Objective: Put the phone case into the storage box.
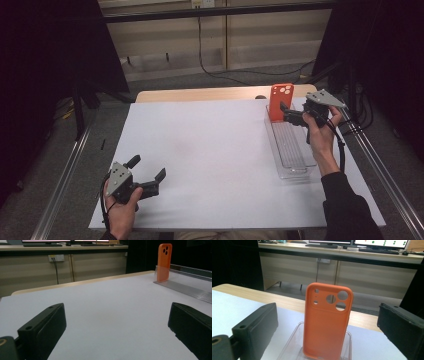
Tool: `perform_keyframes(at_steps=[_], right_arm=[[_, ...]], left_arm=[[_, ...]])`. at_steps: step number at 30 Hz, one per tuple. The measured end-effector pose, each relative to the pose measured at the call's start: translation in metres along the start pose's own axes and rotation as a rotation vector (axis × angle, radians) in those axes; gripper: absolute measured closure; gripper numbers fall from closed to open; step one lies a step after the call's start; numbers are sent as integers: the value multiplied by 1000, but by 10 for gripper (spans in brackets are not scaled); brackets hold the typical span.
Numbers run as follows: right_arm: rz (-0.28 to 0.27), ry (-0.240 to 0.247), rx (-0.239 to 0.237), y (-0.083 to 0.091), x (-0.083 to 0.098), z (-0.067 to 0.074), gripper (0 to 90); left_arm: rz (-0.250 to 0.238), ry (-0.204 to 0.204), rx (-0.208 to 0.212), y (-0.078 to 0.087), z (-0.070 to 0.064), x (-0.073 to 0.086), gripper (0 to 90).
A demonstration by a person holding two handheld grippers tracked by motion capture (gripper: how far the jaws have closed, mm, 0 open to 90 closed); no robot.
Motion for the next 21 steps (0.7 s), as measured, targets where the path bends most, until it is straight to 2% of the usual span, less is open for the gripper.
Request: perform_keyframes(at_steps=[6, 10, 21], right_arm=[[-28, 8, 6, 9, -1, 2, 30], [-25, 19, 15, 17, 1, 2, 28], [-55, 17, -3, 40, 0, 9, 10]], left_arm=[[-8, 4, 0, 0, -1, -1, 16], [-6, 3, -1, 0, 0, -1, 16], [-10, 6, 1, 0, -1, -1, 16]])
Point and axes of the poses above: each handheld gripper's, and its own axes: y roughly backward along the jaws, x roughly out of its underside, z roughly to its left, the point moved 6 cm from there along -y, roughly forward along the jaws, and after that the axes turned 10 degrees about -z, right-handed, at the moved point
